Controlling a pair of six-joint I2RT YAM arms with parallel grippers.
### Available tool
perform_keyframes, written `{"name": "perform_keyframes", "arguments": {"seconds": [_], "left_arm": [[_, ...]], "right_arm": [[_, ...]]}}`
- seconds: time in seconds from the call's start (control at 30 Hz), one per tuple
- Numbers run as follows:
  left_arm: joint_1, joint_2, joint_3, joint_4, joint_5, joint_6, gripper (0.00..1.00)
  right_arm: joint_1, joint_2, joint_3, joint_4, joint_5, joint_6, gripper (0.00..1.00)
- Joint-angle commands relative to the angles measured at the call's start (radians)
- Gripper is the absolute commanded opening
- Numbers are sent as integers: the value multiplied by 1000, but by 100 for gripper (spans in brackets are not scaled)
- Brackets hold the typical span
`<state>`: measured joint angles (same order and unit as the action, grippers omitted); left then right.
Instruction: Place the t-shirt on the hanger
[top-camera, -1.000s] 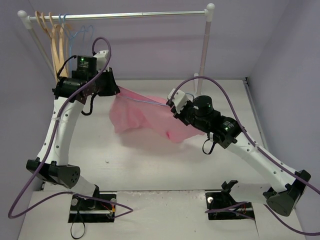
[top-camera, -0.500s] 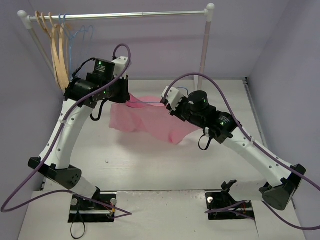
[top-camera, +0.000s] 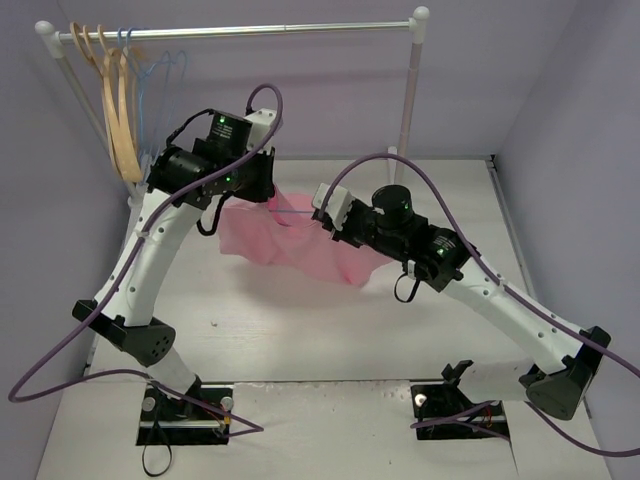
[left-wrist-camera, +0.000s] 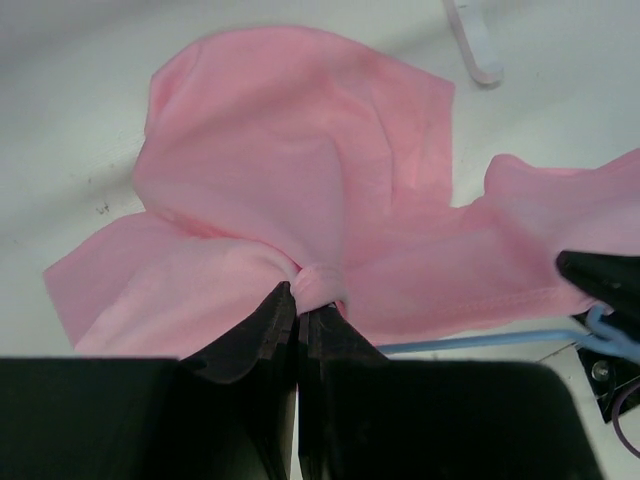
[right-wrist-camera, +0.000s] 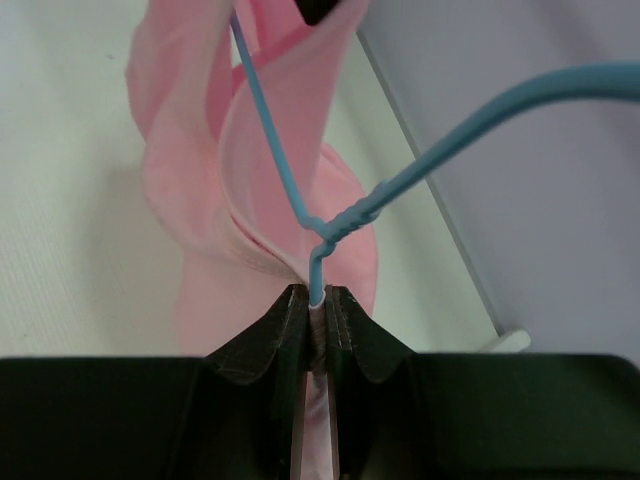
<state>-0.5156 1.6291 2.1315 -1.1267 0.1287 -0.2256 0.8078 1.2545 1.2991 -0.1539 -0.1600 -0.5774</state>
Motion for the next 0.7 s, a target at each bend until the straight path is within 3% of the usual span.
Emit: {"name": "perform_keyframes", "arguments": {"seconds": [0.0,0.2,0.4,0.57,0.67], "left_arm": [[-12,0,57,16,8,-50,0],[-64,-8,-31,96,-21,-151,0],[-72,-20,-107,174,3,-219,0],[-73,-51,-165,197,-14,-210,23],[-72,-58,-174,206,-12,-204,24]], "right_arm": [[27,-33,-14,181,-59,2,0],[27,-73,-72,335,-62,42,0],[14,-69,-67,379,-124,54,0],[-5,-95,-167,405,-141,73,0],[-35,-119,-213,453,-183,112,0]]}}
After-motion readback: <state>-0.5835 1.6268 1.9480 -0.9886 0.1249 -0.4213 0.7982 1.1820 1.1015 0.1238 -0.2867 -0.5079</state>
